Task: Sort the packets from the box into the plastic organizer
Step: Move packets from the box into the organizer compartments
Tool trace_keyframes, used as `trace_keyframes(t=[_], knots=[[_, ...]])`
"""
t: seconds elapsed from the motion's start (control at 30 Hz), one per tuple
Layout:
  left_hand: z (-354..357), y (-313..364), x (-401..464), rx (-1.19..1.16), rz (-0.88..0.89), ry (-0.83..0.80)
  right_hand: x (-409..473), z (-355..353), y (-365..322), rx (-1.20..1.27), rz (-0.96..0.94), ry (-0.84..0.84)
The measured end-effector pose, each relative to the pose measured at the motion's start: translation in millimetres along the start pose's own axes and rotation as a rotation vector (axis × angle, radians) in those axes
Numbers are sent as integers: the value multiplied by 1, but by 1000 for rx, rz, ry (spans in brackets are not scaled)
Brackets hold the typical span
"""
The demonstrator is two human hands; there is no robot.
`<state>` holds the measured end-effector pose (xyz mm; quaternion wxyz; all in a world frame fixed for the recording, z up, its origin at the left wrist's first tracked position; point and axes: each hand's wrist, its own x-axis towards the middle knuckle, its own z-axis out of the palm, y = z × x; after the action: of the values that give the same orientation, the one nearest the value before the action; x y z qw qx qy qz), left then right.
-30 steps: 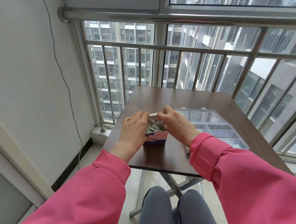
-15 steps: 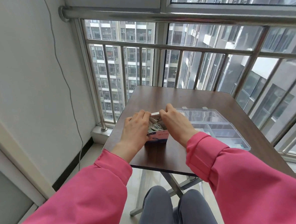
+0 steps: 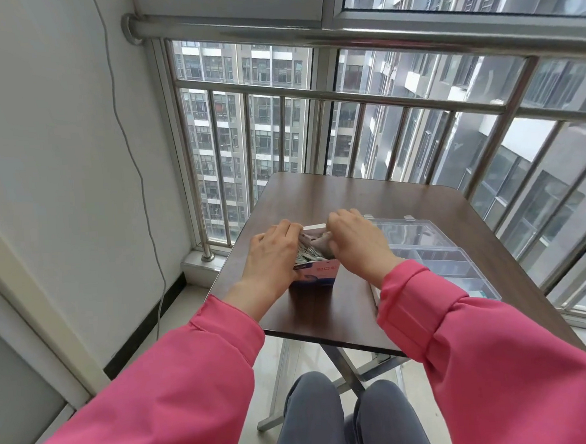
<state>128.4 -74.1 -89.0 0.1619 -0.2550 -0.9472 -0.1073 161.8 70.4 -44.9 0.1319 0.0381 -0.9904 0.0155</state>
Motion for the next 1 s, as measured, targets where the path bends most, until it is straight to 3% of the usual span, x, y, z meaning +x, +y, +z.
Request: trace_keyframes(t=[0.1, 0.23, 0.43, 0.53, 0.63, 0.73, 0.83, 0.93, 1.0], knots=[[-1, -3, 5, 31, 21, -58, 7, -5, 11, 253, 90, 19], [-6, -5, 22, 82, 38, -176, 16, -12, 24, 361, 112, 85], [-11, -6, 40, -88, -38, -394, 25, -15, 35, 542, 189, 158], [-23, 14, 39, -299, 20, -236, 22, -19, 44, 673, 219, 218], [-33, 31, 38, -263, 6, 48, 10, -26, 51, 848, 218, 225], [-33, 48, 39, -312, 31, 149, -4, -31, 63, 1077, 237, 174], [-33, 69, 41, -603, 78, 29, -18, -37, 77, 1218, 228, 138], [-29, 84, 46, -701, 61, -163, -35, -40, 93, 1297, 260, 128], [-24, 95, 45, -965, 17, -339, -47, -38, 106, 1306, 285, 107]])
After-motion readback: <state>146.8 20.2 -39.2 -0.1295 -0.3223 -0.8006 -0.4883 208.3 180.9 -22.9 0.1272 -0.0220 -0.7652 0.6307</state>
